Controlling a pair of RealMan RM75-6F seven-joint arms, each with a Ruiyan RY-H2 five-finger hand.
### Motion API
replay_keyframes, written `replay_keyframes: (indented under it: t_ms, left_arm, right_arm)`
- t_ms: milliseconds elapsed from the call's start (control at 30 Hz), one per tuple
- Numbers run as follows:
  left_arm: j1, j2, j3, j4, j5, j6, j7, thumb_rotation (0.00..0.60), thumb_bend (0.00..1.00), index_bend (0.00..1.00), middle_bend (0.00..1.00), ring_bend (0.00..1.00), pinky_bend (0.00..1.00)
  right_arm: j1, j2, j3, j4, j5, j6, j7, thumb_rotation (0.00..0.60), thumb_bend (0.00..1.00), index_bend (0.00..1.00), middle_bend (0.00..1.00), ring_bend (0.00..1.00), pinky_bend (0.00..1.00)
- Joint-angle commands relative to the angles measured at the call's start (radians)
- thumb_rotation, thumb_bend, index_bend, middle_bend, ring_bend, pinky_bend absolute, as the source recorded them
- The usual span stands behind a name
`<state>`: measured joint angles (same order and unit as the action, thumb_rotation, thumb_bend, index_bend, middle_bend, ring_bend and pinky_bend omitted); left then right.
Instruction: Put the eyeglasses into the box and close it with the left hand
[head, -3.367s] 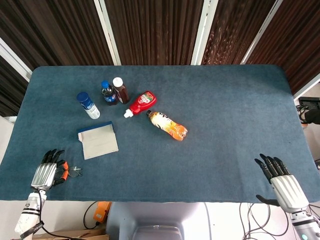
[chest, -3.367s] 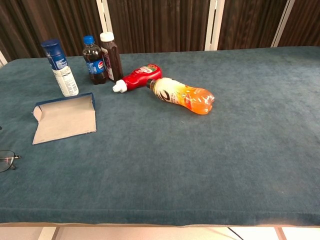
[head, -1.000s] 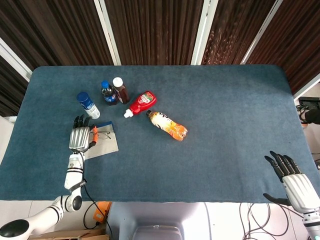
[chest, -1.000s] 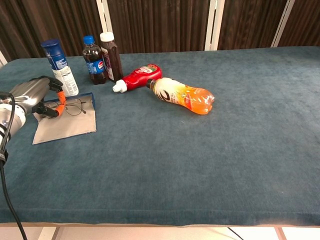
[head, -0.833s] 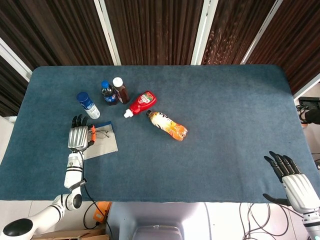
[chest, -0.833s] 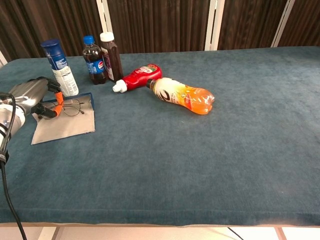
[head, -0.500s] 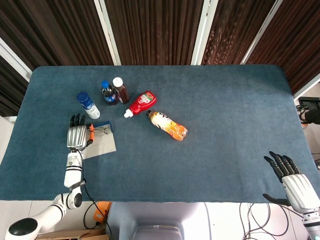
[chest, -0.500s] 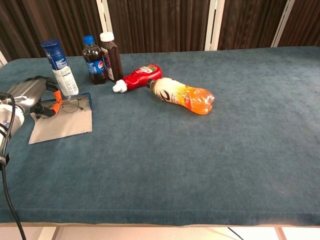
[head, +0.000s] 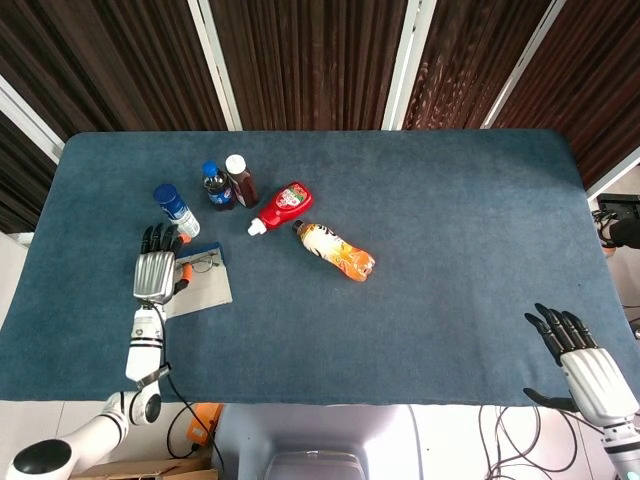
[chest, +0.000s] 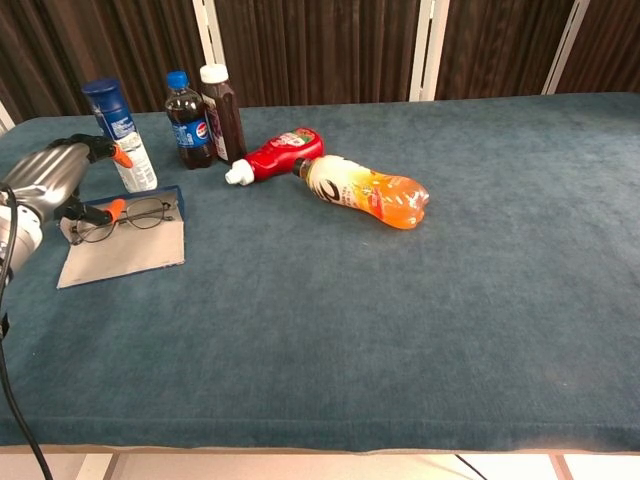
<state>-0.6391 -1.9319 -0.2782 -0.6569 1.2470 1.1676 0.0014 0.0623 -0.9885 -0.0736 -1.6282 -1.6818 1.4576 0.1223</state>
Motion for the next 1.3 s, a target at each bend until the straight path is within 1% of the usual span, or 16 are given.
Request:
replay_keyframes:
  t_ms: [33, 133, 200, 267, 400, 533, 767, 900, 1300]
  left_arm:
    - [0.085, 0.107, 0.087, -0.22, 0.096, 0.11, -0.047, 0.6, 0.37, 0.35, 0.1, 0.01, 0.02]
    - [0.117, 0.177, 0.124, -0.378, 0.103, 0.096, -0.008, 0.6, 0.35, 0.43, 0.1, 0.01, 0.02]
    - [0.126, 0.204, 0.136, -0.442, 0.091, 0.075, 0.031, 0.6, 0.35, 0.47, 0.1, 0.0, 0.02]
    - [0.131, 0.217, 0.141, -0.487, 0.065, 0.043, 0.085, 0.6, 0.35, 0.49, 0.1, 0.0, 0.02]
    - [0.134, 0.22, 0.138, -0.522, 0.009, -0.005, 0.165, 0.6, 0.36, 0.51, 0.1, 0.0, 0.0]
    - [0.138, 0.213, 0.139, -0.523, -0.011, -0.026, 0.179, 0.6, 0.35, 0.51, 0.09, 0.0, 0.0]
    - [0.133, 0.19, 0.137, -0.493, -0.004, -0.033, 0.18, 0.6, 0.32, 0.46, 0.08, 0.0, 0.0]
    - [0.13, 0.172, 0.133, -0.463, 0.003, -0.024, 0.187, 0.6, 0.32, 0.46, 0.08, 0.0, 0.0]
    - [0.124, 0.147, 0.121, -0.407, -0.013, -0.047, 0.211, 0.6, 0.32, 0.46, 0.08, 0.0, 0.0]
  right_arm:
    - [0.003, -0.003, -0.001, -0.004, -0.002, -0.006, -0.01, 0.6, 0.15, 0.0, 0.0, 0.0, 0.0]
    - [0.003, -0.005, -0.006, -0.008, -0.011, -0.006, -0.017, 0.6, 0.15, 0.0, 0.0, 0.0, 0.0]
    - [0.002, -0.005, -0.01, -0.01, -0.019, -0.004, -0.019, 0.6, 0.15, 0.0, 0.0, 0.0, 0.0]
    - [0.001, -0.005, -0.013, -0.009, -0.027, 0.0, -0.019, 0.6, 0.15, 0.0, 0.0, 0.0, 0.0]
    - [0.001, -0.003, -0.016, -0.006, -0.034, 0.002, -0.012, 0.6, 0.15, 0.0, 0.0, 0.0, 0.0]
    - [0.002, 0.002, -0.018, -0.002, -0.038, 0.007, 0.005, 0.6, 0.15, 0.0, 0.0, 0.0, 0.0]
    - [0.002, 0.008, -0.019, -0.002, -0.04, 0.009, 0.017, 0.6, 0.15, 0.0, 0.0, 0.0, 0.0]
    - [0.002, 0.009, -0.018, 0.0, -0.037, 0.01, 0.02, 0.6, 0.15, 0.0, 0.0, 0.0, 0.0]
    - [0.0, 0.009, -0.017, 0.0, -0.035, 0.016, 0.021, 0.6, 0.15, 0.0, 0.0, 0.0, 0.0]
